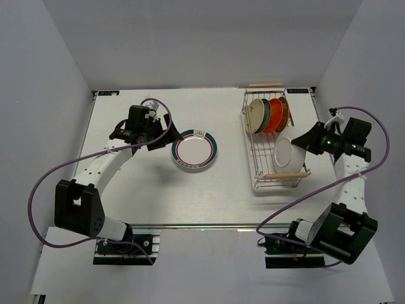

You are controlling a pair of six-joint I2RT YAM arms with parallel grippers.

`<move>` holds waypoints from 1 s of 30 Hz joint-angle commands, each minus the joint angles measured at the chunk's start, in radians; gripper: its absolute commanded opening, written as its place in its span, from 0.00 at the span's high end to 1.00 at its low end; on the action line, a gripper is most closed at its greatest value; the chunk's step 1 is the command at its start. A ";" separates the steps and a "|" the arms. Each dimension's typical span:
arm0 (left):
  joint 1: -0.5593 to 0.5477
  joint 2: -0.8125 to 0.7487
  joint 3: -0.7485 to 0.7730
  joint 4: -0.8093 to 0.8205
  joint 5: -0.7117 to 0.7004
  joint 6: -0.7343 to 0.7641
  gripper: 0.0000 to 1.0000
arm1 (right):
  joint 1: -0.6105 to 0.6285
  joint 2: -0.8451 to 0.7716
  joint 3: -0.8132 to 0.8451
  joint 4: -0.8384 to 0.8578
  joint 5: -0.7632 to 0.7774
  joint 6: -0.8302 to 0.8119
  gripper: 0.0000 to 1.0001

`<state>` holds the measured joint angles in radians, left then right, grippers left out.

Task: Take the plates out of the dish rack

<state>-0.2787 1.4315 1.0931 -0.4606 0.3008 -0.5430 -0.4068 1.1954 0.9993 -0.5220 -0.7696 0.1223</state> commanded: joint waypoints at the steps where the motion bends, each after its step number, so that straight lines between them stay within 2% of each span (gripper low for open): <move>1: -0.002 -0.014 0.033 0.014 0.015 0.002 0.02 | -0.035 0.004 0.012 0.042 -0.089 -0.061 1.00; 5: -0.002 -0.020 0.033 0.013 0.003 -0.002 0.02 | -0.046 0.000 0.051 0.027 -0.167 -0.069 1.00; 21: -0.002 -0.055 0.034 0.019 0.021 -0.002 0.02 | -0.050 0.015 0.349 -0.067 -0.246 -0.085 1.00; 24: -0.002 -0.074 0.053 0.016 0.041 -0.006 0.02 | -0.041 0.017 0.436 -0.078 -0.277 -0.118 1.00; 27: -0.002 -0.097 0.071 0.016 0.041 -0.015 0.02 | -0.003 0.039 0.556 -0.133 -0.272 -0.220 1.00; 30: -0.002 -0.106 0.093 0.013 0.050 -0.028 0.02 | 0.094 0.070 0.682 -0.210 -0.188 -0.340 1.00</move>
<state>-0.2787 1.3819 1.1316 -0.4633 0.3252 -0.5587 -0.3775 1.2564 1.5673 -0.6884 -0.9665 -0.0769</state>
